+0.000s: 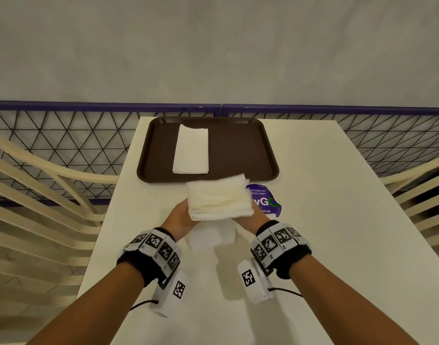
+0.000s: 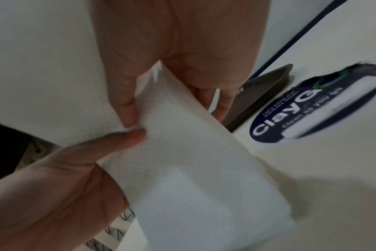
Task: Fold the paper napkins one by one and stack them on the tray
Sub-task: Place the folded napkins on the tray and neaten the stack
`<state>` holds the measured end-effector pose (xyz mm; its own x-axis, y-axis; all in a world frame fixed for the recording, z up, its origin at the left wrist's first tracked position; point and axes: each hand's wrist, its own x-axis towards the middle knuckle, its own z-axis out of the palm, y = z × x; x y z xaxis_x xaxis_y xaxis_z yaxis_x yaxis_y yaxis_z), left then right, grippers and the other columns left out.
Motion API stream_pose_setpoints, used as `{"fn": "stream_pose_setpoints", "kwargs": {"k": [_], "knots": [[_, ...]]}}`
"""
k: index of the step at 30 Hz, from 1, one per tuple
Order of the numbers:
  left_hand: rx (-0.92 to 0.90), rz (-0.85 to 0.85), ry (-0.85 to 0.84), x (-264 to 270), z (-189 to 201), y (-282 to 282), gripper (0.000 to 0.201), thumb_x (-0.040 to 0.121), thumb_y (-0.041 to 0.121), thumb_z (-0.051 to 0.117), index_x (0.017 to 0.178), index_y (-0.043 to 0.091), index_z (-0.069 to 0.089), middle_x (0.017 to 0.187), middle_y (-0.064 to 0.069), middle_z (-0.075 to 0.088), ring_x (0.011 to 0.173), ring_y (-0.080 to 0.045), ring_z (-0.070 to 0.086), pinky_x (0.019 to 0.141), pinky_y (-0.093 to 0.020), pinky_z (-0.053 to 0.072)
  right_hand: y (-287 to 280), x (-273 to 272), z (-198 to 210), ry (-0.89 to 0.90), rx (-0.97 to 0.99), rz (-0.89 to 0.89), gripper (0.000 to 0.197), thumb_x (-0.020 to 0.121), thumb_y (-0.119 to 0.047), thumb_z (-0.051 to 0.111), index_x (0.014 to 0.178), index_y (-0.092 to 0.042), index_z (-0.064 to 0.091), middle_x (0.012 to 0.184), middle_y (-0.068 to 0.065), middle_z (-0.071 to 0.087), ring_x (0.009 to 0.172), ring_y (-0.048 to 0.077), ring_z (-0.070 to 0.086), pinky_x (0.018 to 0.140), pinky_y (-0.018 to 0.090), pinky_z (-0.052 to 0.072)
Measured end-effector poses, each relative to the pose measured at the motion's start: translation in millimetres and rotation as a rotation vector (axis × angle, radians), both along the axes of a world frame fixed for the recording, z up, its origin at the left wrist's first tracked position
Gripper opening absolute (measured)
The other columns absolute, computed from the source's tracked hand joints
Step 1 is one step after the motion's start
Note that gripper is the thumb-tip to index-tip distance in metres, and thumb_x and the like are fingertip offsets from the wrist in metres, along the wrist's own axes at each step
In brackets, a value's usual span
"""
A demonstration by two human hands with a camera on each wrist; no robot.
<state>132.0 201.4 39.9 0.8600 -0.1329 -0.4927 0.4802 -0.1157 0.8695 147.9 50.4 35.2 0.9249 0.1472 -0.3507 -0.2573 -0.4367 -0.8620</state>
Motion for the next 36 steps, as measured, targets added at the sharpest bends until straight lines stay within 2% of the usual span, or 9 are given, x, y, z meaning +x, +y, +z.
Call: {"fn": "stream_pose_setpoints", "kwargs": {"k": [2,5,9,13,18,22,27,29,36], "knots": [[-0.037,0.033,-0.091,12.8,-0.8,4.5,0.026,0.086,-0.002,0.058,0.109,0.009,0.062,0.074,0.007,0.071,0.072,0.003,0.065,0.066,-0.009,0.049,-0.5,6.7,9.1,-0.017,0.111,-0.111,0.036,0.083,-0.016,0.068,0.115,-0.002,0.059,0.111,0.012,0.066,0.105,0.023,0.062,0.091,0.036,0.051],[-0.127,0.054,-0.044,29.6,8.6,2.5,0.041,0.085,0.014,0.063,0.124,0.01,0.053,0.112,-0.005,0.065,0.098,-0.018,0.063,0.079,-0.028,0.052,-5.8,20.9,18.6,0.079,0.276,-0.159,0.033,0.089,-0.029,0.061,0.114,-0.008,0.055,0.104,0.002,0.065,0.098,0.021,0.063,0.087,0.034,0.052],[-0.195,-0.004,0.029,44.3,9.9,-8.8,0.035,0.092,0.019,0.053,0.126,0.012,0.047,0.118,-0.007,0.061,0.098,-0.018,0.061,0.076,-0.029,0.052,-11.0,31.5,12.4,0.156,0.246,-0.158,0.043,0.093,-0.033,0.052,0.128,-0.008,0.048,0.124,0.011,0.06,0.114,0.028,0.058,0.102,0.047,0.045],[-0.149,0.028,0.087,62.1,1.6,-16.1,0.045,0.095,0.029,0.05,0.136,0.014,0.041,0.126,-0.009,0.059,0.112,-0.026,0.057,0.092,-0.041,0.049,-20.7,48.8,6.0,0.147,0.159,-0.146,0.041,0.094,-0.031,0.05,0.127,-0.008,0.049,0.125,0.012,0.059,0.115,0.029,0.057,0.104,0.049,0.042],[-0.102,0.057,0.055,95.5,1.2,-16.9,0.03,0.095,0.014,0.049,0.124,0.006,0.051,0.103,-0.006,0.063,0.087,-0.018,0.06,0.068,-0.028,0.05,-35.9,80.1,3.1,0.241,0.219,-0.194,0.034,0.094,-0.026,0.052,0.121,-0.006,0.05,0.119,0.011,0.06,0.113,0.029,0.058,0.102,0.045,0.045],[-0.044,0.121,0.013,135.0,-1.6,-20.5,0.027,0.093,0.011,0.053,0.12,0.005,0.051,0.091,-0.006,0.062,0.079,-0.018,0.06,0.067,-0.029,0.051,-40.3,118.2,-3.2,0.328,0.189,-0.167,0.026,0.095,-0.025,0.05,0.116,-0.009,0.049,0.125,0.013,0.058,0.117,0.032,0.056,0.103,0.048,0.043],[0.166,0.073,-0.081,198.4,-7.7,-29.4,0.032,0.095,0.014,0.049,0.126,0.004,0.051,0.118,-0.015,0.06,0.101,-0.025,0.057,0.093,-0.039,0.049,-36.4,181.9,-2.8,0.17,-0.043,-0.151,0.033,0.096,-0.016,0.044,0.127,-0.005,0.046,0.13,0.012,0.054,0.113,0.026,0.054,0.1,0.031,0.042],[0.276,0.026,-0.129,222.2,-13.5,-32.6,0.032,0.096,0.013,0.045,0.125,0.004,0.054,0.123,-0.016,0.059,0.109,-0.03,0.056,0.1,-0.042,0.045,-35.1,203.9,-6.7,0.131,-0.114,-0.163,0.038,0.097,-0.013,0.042,0.133,-0.003,0.041,0.133,0.014,0.051,0.12,0.028,0.051,0.1,0.033,0.04],[0.548,-0.133,-0.113,266.4,-42.7,-40.8,0.033,0.093,0.009,0.048,0.124,0.0,0.054,0.124,-0.022,0.056,0.117,-0.036,0.051,0.102,-0.042,0.043,-38.8,243.3,-40.2,0.092,-0.249,-0.199,0.039,0.096,-0.009,0.041,0.135,-0.002,0.041,0.136,0.014,0.049,0.124,0.029,0.048,0.099,0.03,0.037]]}}
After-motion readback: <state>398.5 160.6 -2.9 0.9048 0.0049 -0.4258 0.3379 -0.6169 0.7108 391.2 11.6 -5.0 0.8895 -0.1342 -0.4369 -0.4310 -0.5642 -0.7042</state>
